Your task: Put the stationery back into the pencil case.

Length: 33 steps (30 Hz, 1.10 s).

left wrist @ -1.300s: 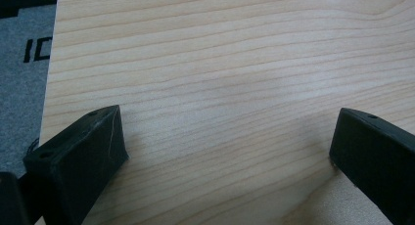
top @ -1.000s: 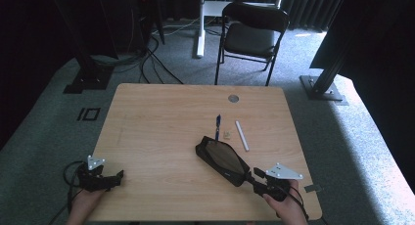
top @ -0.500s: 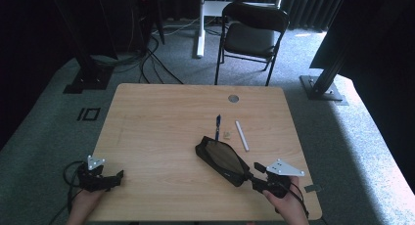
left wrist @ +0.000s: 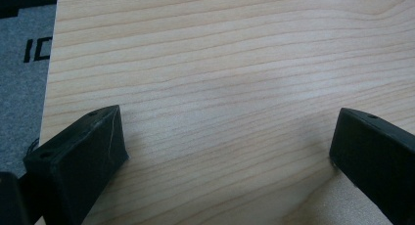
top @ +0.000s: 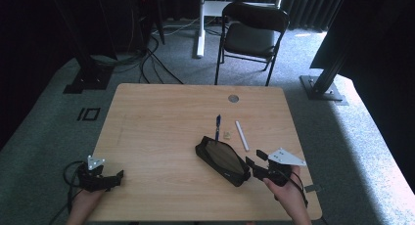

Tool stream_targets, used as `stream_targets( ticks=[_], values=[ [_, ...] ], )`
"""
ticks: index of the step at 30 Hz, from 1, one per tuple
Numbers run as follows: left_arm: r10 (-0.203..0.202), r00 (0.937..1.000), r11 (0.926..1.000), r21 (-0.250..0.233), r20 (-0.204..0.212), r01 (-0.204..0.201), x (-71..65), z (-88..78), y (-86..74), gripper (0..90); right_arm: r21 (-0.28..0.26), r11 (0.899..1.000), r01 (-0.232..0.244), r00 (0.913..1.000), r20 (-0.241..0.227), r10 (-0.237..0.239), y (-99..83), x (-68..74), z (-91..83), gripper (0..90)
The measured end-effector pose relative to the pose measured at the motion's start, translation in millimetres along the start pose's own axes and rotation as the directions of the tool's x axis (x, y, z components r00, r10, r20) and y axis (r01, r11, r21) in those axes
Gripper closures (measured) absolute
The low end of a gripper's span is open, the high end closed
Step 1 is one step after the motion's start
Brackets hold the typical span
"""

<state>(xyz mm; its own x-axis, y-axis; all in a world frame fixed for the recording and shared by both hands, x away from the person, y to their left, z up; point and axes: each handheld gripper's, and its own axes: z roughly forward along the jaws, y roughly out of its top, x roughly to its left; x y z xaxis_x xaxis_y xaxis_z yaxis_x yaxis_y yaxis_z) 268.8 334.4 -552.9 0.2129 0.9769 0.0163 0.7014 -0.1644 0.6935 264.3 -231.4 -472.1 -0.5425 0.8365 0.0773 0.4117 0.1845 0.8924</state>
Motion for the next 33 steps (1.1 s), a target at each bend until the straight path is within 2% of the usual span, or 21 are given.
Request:
stream_targets(
  ticks=[8, 18, 28, 33],
  values=[
    [0.0, 1.0, 1.0, 0.0, 0.0, 0.0, 0.0, 0.0, 0.0, 0.4, -0.01, 1.0, 0.008, 0.9995, 0.03, -0.008, 13.7, -9.4, 10.2, 46.3],
    [-0.002, 1.0, 1.0, 0.0, 0.001, 0.002, -0.1, 0.0, 0.0, 0.4, 0.006, 1.0, 0.01, 0.9978, 0.066, -0.011, 25.3, -24.6, 31.8, 46.8],
    [-0.001, 1.0, 1.0, 0.0, 0.001, 0.001, -0.1, 0.0, 0.0, 0.4, 0.018, 0.999, -0.038, 0.9939, 0.104, 0.036, 27.7, -44.3, 57.5, 47.5],
    [-0.001, 1.0, 1.0, 0.0, 0.001, 0.001, 0.0, 0.0, 0.0, 0.4, 0.035, 0.998, -0.044, 0.992, 0.12, 0.04, 28.8, -53.5, 68.8, 47.5]
  ],
)
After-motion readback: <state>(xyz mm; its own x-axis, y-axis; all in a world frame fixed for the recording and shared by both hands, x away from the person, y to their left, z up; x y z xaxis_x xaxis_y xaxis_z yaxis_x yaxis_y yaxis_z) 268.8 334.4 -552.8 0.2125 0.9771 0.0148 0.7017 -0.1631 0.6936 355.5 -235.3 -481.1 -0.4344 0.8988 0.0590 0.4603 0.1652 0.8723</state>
